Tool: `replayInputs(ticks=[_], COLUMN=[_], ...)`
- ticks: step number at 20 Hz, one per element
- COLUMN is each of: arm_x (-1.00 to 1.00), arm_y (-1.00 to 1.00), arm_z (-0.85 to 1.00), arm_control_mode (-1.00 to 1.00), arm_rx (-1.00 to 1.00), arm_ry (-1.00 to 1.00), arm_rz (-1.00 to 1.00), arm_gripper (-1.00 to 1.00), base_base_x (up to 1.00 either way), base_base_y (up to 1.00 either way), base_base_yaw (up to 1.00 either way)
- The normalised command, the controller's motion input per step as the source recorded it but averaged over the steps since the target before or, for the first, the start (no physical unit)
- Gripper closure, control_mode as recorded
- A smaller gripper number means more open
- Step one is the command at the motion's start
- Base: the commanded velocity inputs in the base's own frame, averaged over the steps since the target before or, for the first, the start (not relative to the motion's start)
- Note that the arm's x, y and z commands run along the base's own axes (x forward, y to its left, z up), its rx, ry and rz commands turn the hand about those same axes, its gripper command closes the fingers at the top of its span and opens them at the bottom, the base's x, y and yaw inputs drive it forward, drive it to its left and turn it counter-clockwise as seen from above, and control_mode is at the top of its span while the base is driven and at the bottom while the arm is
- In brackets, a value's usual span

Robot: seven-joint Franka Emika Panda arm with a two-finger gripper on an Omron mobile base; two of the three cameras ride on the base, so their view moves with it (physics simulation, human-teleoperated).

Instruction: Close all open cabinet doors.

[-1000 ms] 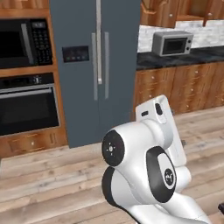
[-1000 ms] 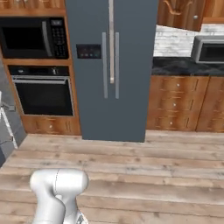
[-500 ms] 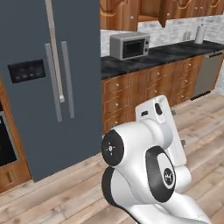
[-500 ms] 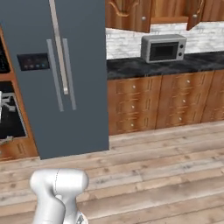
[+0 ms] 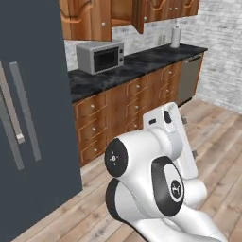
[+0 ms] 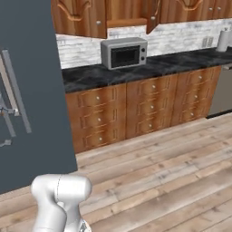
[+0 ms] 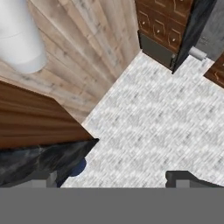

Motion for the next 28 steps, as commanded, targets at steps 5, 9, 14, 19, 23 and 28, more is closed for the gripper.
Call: replayInputs(ticks=[5,9,14,19,23,28], arm_x=[0.0,0.0,0.0,0.0,0.0,0.0], arm_y=[0.0,0.0,0.0,0.0,0.0,0.0], arm_z=[0.0,0.0,0.0,0.0,0.0,0.0], arm_control_mode=[1.0,1.0,1.0,1.0,1.0,1.0], arm_rx=[0.0,0.0,0.0,0.0,0.0,0.0], arm_ry=[0.0,0.0,0.0,0.0,0.0,0.0], arm_rz=[0.0,0.0,0.0,0.0,0.0,0.0], arm_gripper=[-1.0,-1.0,-1.0,-1.0,-1.0,-1.0], base_base_x=[0.85,0.87,0.89,1.0,1.0,0.96], base_base_y=[-0.6,-0.64,-0.59,-0.02,0.11,-0.24], base_base_yaw=[-0.19,-0.04,0.0,-0.06,-0.15,-0.02])
